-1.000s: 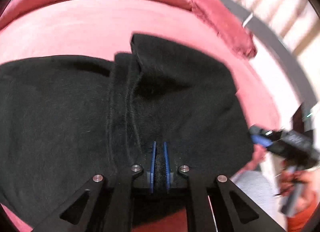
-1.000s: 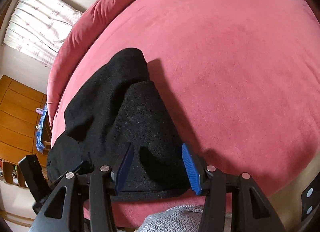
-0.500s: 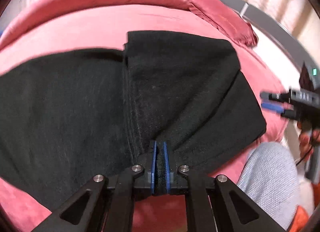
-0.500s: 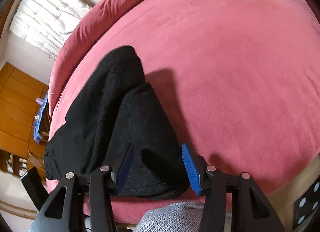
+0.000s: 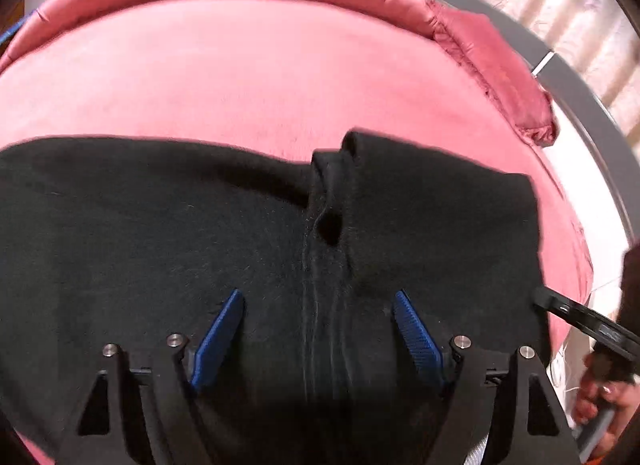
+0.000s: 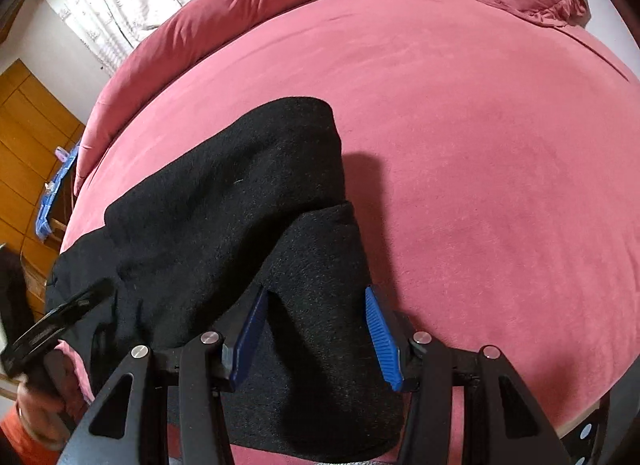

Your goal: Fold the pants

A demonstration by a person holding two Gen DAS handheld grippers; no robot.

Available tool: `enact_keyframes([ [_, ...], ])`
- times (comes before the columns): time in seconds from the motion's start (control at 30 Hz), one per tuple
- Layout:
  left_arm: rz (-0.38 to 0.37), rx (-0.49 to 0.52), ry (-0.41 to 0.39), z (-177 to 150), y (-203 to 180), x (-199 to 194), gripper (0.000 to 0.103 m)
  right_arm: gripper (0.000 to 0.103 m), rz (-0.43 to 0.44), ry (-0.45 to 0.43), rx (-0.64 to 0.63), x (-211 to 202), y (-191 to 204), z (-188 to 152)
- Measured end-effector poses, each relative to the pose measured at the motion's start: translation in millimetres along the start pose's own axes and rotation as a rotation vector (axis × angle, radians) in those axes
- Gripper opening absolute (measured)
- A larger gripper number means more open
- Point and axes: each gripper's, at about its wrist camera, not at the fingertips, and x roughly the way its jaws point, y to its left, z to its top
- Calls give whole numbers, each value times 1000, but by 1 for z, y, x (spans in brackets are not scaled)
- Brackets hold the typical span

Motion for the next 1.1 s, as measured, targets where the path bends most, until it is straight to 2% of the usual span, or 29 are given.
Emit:
enact_keyframes([
  [0.03,-22,-2,-28,2,-4,1,94,51,6,-1,10,-1,-3,0],
  [0.07,-40,-7,-38,9,-10,0,95,51,16,0,31,-3,-8,0],
  [0.1,-100,-9,-37,10,-15,3,95,51,20,2,55,-4,-13,0],
  [0.13,-129,-2,-30,11,-18,6,92,51,27,1,80,-5,-20,-2],
  [0.17,-125,6,-31,12,-22,10,83,51,41,2,99,-5,-26,-4],
  [0.2,-70,1,-41,13,-23,14,53,51,58,6,118,-4,-31,-5],
  [0.23,-43,-9,-45,14,-23,17,35,51,89,11,144,-3,-37,-7],
  [0.27,-70,-34,-44,14,-19,21,34,51,134,16,170,-2,-44,-6],
  [0.33,-103,-56,-51,17,-15,17,15,51,176,-9,189,-3,-57,5],
  [0.43,-131,-47,-52,18,-16,14,14,57,205,-95,153,-3,-67,41],
  [0.5,-120,-28,-45,17,-19,15,13,60,281,-65,132,15,-66,63],
  [0.53,-116,-21,-43,18,-19,15,13,60,332,-17,137,32,-64,76],
  [0.57,-114,-19,-41,23,-24,16,13,55,371,23,141,47,-63,85],
  [0.6,-118,-22,-38,26,-25,19,13,42,391,38,144,56,-61,91],
  [0.67,-119,-23,-46,32,-29,18,13,29,373,49,139,61,-53,105],
  [0.73,-92,9,-70,30,-20,13,13,28,426,-7,95,42,-37,115],
  [0.8,-79,14,-61,28,-7,12,13,27,454,-103,-8,24,-16,114],
  [0.83,-88,2,-56,29,-6,17,13,27,400,-92,-4,36,-14,116],
  [0.87,-94,1,-60,29,-5,17,13,28,313,-30,38,58,-19,120],
  [0.9,-88,6,-60,30,-6,17,13,33,264,23,79,78,-23,125],
  [0.93,-81,12,-56,29,-7,16,16,35,263,42,126,89,-28,125],
  [0.97,-85,10,-50,28,-6,16,19,41,297,23,169,89,-34,123],
  [1.03,-116,-40,-30,26,3,17,33,48,350,-8,196,76,-40,115],
  [1.07,-145,-76,-22,24,9,16,35,55,342,-8,187,68,-44,108],
  [1.1,-183,-112,-20,19,15,13,39,57,313,-3,173,62,-48,101],
])
